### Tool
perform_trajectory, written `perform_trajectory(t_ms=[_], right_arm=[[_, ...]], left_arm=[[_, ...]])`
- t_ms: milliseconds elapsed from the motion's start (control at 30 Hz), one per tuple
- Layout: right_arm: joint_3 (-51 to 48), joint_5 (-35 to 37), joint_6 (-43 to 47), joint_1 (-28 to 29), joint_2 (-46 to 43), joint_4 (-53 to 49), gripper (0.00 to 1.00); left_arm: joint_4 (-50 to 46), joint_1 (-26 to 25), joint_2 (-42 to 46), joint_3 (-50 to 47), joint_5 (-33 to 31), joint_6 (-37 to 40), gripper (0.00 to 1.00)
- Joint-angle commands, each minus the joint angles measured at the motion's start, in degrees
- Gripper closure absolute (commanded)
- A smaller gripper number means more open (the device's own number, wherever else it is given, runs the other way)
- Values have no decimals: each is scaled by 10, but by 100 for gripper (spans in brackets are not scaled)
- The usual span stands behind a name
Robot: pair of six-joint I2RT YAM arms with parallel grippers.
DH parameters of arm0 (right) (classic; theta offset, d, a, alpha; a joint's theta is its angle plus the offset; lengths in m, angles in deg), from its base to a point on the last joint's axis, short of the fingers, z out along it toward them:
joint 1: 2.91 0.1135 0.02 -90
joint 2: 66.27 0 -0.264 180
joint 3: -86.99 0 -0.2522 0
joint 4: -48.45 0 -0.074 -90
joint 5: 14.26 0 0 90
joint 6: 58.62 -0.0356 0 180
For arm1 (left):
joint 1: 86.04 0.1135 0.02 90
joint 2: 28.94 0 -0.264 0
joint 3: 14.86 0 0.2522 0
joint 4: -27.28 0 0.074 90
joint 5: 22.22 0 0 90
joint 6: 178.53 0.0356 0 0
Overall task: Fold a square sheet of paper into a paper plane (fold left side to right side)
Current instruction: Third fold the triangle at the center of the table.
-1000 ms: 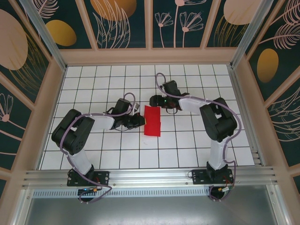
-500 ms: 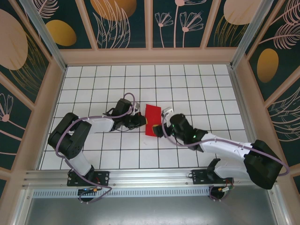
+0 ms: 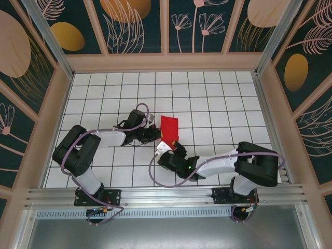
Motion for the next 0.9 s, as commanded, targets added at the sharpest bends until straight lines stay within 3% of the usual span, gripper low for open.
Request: perform_trajectory(t_ms=[0,200,467,700,800,867], right_arm=[[39,36,61,4,37,32,17],[60,55,90,-1,74,46,21],[51,42,93,-4,43,43,57],[43,21,85,-7,30,24,97],[39,2,74,-10,22,18,100],[37,-14,70,-13,17,13,100]], left_arm=[[-11,-4,9,2,-3,-3,100],[-14,-4,5,7,-1,0,100],[-22,-5,1,12,-3,5,100],[-24,-4,-3,16,-5,7,100],[-33,-4,-4,20,-6,13,100],[-44,-5,-1,25,-8,21,94]])
